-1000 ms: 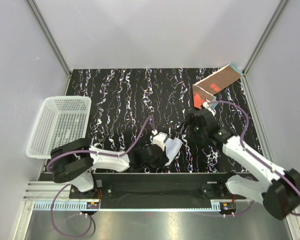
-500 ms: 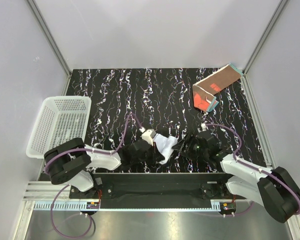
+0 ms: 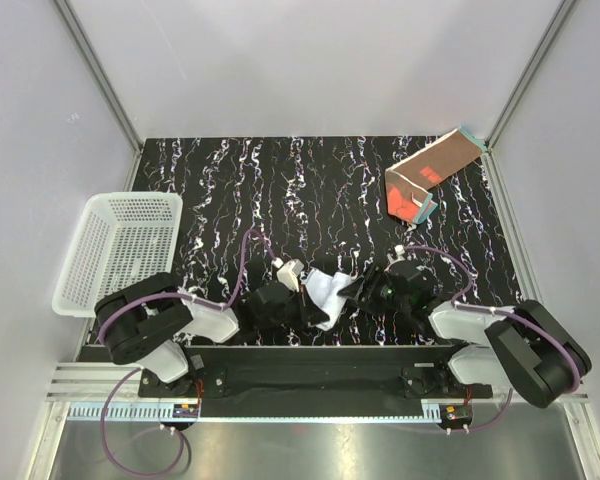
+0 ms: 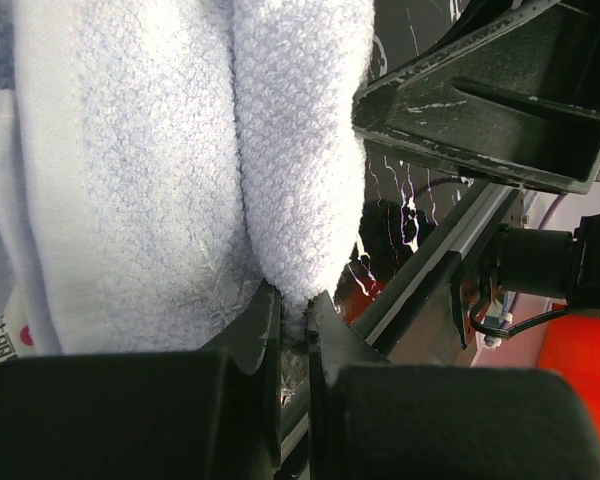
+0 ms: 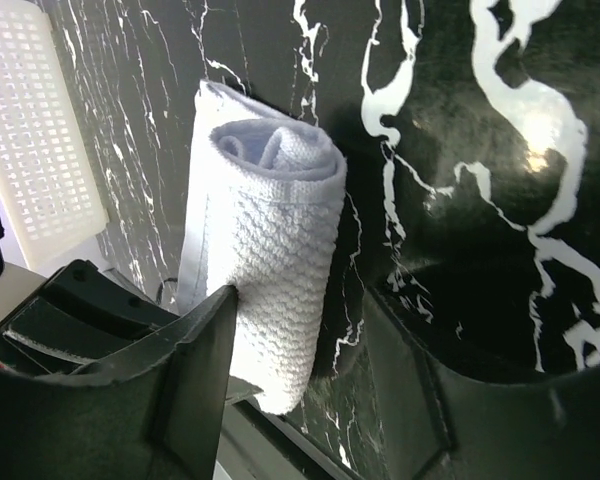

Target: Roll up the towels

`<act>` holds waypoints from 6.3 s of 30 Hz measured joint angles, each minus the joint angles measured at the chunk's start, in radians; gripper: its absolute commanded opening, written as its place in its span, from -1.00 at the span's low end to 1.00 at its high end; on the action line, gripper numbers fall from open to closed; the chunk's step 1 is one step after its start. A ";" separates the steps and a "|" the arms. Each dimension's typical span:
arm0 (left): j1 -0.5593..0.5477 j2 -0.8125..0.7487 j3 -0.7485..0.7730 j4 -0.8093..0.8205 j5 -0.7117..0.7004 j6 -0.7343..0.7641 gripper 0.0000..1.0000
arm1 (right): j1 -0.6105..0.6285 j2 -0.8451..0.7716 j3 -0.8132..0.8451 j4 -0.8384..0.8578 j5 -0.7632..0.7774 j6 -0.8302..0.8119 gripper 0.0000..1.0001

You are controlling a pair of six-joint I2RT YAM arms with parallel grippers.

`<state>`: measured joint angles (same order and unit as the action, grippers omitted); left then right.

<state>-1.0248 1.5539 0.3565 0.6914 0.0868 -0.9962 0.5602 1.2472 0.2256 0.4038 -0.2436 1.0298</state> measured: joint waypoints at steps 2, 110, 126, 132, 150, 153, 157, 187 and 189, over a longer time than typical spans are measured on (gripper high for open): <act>0.003 0.000 0.000 0.002 0.005 -0.004 -1.00 | 0.002 0.028 0.000 0.038 -0.008 0.000 0.06; 0.066 0.091 0.099 0.008 0.231 0.120 -0.90 | 0.002 -0.338 0.169 -0.634 0.099 -0.044 0.56; 0.121 0.193 0.041 0.246 0.335 -0.019 -0.88 | 0.003 -0.179 0.117 -0.411 0.054 -0.027 0.06; 0.122 0.209 0.039 0.272 0.344 -0.031 -0.82 | 0.003 -0.121 0.092 -0.334 0.040 -0.025 -0.22; 0.051 0.037 0.192 -0.256 0.179 0.230 0.00 | 0.006 -0.161 0.175 -0.560 0.078 -0.062 -0.73; 0.014 0.029 0.241 -0.357 0.114 0.280 0.02 | 0.010 -0.161 0.202 -0.620 0.090 -0.074 -0.73; -0.048 0.023 0.317 -0.494 0.011 0.337 0.07 | 0.018 -0.161 0.239 -0.695 0.108 -0.088 -0.75; -0.373 0.053 0.567 -0.805 -0.441 0.719 0.23 | 0.049 -0.092 0.371 -0.865 0.148 -0.129 -0.80; -0.373 0.087 0.573 -0.801 -0.452 0.717 0.21 | 0.050 -0.092 0.371 -0.865 0.148 -0.129 -0.80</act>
<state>-1.3979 1.6409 0.9291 -0.1093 -0.3649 -0.2790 0.6098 1.1553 0.5968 -0.4614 -0.0959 0.9012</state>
